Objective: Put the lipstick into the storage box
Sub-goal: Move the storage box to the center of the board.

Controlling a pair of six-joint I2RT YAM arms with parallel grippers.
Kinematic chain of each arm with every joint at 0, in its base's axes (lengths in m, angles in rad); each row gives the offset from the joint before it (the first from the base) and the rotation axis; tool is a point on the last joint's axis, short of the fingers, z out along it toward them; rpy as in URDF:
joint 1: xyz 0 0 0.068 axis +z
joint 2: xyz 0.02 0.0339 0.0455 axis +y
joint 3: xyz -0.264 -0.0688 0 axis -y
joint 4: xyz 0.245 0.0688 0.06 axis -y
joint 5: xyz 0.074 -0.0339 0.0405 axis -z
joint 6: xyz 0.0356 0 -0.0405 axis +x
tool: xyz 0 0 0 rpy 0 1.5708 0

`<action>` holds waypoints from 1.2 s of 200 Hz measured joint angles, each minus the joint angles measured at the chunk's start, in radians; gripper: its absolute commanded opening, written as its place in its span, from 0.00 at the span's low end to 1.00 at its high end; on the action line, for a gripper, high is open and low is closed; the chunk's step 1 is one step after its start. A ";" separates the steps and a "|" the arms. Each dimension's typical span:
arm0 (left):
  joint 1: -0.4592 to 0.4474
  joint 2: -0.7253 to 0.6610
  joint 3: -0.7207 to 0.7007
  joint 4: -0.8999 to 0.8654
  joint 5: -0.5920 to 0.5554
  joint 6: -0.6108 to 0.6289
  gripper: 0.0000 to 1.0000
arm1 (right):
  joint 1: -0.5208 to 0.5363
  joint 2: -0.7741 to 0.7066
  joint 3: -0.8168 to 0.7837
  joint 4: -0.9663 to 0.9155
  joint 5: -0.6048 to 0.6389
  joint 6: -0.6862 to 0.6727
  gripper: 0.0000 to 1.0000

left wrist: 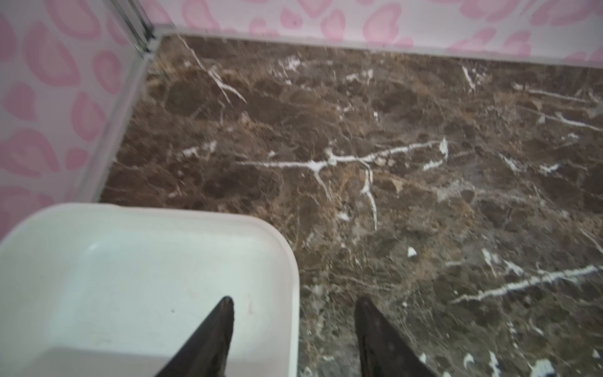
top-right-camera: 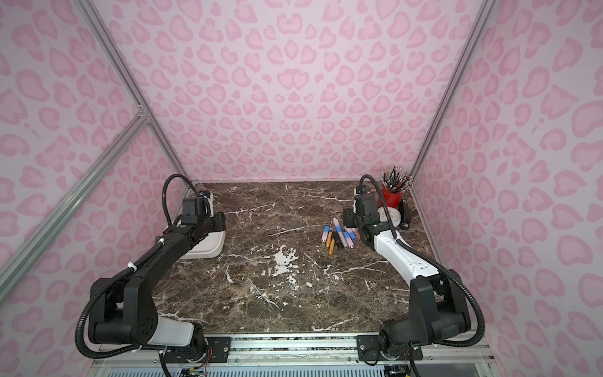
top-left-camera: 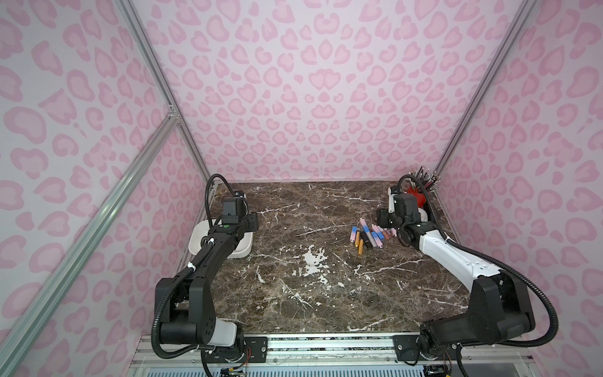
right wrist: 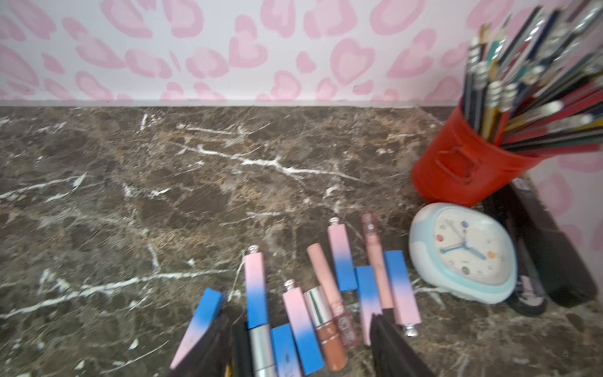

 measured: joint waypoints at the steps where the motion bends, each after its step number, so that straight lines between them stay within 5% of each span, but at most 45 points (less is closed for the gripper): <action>1: -0.001 0.000 0.000 -0.002 0.000 -0.002 0.65 | 0.002 0.000 0.000 -0.002 -0.002 0.000 0.86; 48: -0.068 0.050 -0.001 -0.101 0.019 -0.063 0.65 | 0.104 0.039 0.081 -0.105 -0.043 0.034 0.90; 187: -0.070 0.247 0.111 -0.227 -0.073 -0.087 0.65 | 0.142 0.071 0.116 -0.167 -0.058 0.054 0.89; 240: -0.081 0.286 0.135 -0.253 -0.035 -0.105 0.14 | 0.142 0.095 0.164 -0.188 -0.072 0.050 0.87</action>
